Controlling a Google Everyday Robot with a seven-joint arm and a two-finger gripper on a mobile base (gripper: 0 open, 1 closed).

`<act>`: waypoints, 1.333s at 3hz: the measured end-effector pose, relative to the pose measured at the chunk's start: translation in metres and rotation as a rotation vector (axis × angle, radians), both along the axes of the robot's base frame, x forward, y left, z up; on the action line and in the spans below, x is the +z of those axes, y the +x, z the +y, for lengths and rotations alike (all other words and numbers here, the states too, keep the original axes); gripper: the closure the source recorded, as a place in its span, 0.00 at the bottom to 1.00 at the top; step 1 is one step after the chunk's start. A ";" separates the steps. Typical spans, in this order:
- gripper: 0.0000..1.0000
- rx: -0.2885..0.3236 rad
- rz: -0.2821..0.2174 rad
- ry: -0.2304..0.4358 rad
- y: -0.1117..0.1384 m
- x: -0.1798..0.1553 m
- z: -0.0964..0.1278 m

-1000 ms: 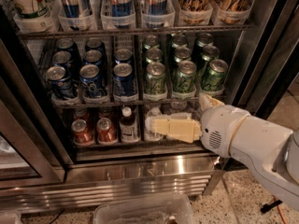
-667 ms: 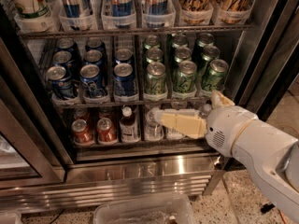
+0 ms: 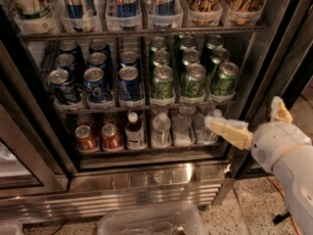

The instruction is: Pick green can from middle shelf of fridge

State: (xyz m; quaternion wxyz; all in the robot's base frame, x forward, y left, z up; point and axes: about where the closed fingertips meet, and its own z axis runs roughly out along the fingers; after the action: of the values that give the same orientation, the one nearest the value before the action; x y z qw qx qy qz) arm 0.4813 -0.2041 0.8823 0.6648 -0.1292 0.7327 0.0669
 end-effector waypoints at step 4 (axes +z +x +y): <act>0.00 0.014 -0.070 -0.178 0.001 -0.019 0.014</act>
Offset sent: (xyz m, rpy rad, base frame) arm -0.0039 -0.0011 -0.0138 -0.1366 -0.0423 -0.0132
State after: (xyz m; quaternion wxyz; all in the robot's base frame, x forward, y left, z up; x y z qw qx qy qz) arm 0.4821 -0.1901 0.8637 0.6755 -0.1952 0.7111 0.0017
